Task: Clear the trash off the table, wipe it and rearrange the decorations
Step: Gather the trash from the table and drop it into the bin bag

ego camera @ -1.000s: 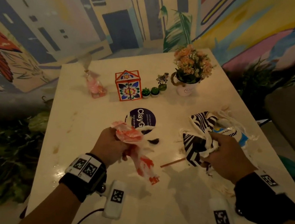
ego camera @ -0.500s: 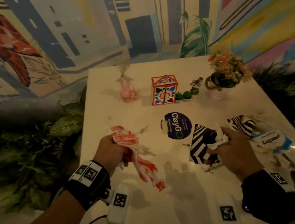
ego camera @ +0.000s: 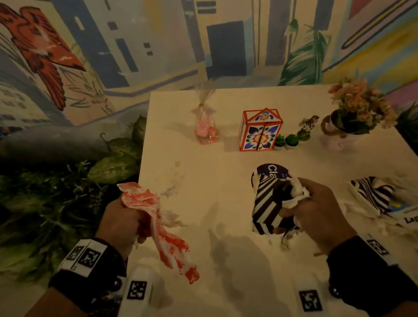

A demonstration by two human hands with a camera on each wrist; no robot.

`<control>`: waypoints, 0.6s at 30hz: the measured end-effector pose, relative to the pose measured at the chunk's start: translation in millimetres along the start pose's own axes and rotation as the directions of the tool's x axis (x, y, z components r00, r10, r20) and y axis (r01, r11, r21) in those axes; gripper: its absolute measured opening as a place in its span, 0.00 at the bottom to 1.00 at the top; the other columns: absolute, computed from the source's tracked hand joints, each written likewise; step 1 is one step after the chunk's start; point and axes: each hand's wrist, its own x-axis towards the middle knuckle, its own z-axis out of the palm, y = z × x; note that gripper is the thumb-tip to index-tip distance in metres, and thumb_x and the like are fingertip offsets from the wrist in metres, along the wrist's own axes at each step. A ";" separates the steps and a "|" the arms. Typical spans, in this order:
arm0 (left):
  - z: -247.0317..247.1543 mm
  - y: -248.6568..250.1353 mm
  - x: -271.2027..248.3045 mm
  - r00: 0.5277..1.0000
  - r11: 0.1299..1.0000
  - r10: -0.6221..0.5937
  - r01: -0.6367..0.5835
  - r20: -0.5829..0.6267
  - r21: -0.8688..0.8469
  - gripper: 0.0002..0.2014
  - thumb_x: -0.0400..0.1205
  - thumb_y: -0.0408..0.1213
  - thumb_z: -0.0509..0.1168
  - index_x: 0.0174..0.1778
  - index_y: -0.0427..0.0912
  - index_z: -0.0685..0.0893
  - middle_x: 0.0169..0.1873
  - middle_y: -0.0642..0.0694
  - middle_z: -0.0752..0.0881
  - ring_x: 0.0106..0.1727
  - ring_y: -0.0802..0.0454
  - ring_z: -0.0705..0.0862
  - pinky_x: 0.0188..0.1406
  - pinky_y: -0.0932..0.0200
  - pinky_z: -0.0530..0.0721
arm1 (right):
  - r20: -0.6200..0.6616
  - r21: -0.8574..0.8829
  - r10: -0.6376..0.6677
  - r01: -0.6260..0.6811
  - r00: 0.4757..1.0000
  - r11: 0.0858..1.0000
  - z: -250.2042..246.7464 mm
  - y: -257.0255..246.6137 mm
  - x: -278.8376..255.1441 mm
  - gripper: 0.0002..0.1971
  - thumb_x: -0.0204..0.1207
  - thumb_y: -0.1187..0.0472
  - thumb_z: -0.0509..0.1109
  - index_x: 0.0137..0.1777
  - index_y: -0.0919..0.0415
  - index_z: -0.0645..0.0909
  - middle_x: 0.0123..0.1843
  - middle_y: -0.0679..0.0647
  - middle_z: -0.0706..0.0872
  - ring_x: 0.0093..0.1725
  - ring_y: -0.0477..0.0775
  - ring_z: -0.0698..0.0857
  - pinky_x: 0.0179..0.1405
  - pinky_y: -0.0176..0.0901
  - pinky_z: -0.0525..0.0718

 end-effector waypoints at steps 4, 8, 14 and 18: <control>-21.6 -5.4 -3.6 0.996 0.996 -0.079 0.078 -0.028 -0.047 0.15 0.74 0.15 0.60 0.36 0.42 0.78 0.16 0.53 0.83 0.28 0.46 0.81 0.39 0.54 0.81 | 0.023 0.008 -0.018 0.018 1.000 1.000 15.1 -7.2 5.6 0.22 0.65 0.87 0.64 0.51 0.63 0.83 0.49 0.67 0.85 0.42 0.71 0.86 0.24 0.52 0.88; -55.2 -13.0 4.6 0.993 0.996 -0.076 0.072 -0.090 -0.047 0.16 0.75 0.15 0.60 0.36 0.43 0.77 0.15 0.55 0.83 0.25 0.52 0.82 0.36 0.57 0.81 | 0.038 0.019 -0.057 0.057 0.998 0.998 47.2 -14.5 8.4 0.21 0.63 0.86 0.66 0.47 0.62 0.84 0.46 0.67 0.86 0.43 0.72 0.86 0.33 0.61 0.88; -127.3 -47.4 43.2 0.984 0.998 -0.064 0.063 -0.163 -0.007 0.16 0.75 0.16 0.61 0.33 0.44 0.75 0.13 0.57 0.80 0.26 0.51 0.77 0.29 0.61 0.79 | 0.160 0.048 -0.093 0.086 0.983 0.995 139.5 -11.6 2.7 0.22 0.64 0.87 0.65 0.38 0.57 0.84 0.39 0.59 0.86 0.40 0.63 0.86 0.28 0.55 0.89; -178.8 -79.9 76.1 0.978 0.991 -0.113 0.124 -0.173 0.059 0.15 0.74 0.17 0.64 0.31 0.42 0.74 0.26 0.42 0.80 0.26 0.49 0.76 0.26 0.61 0.77 | 0.205 0.098 -0.059 0.039 0.977 0.994 218.8 -1.8 -9.3 0.20 0.64 0.89 0.64 0.35 0.61 0.83 0.33 0.60 0.82 0.29 0.63 0.84 0.29 0.62 0.89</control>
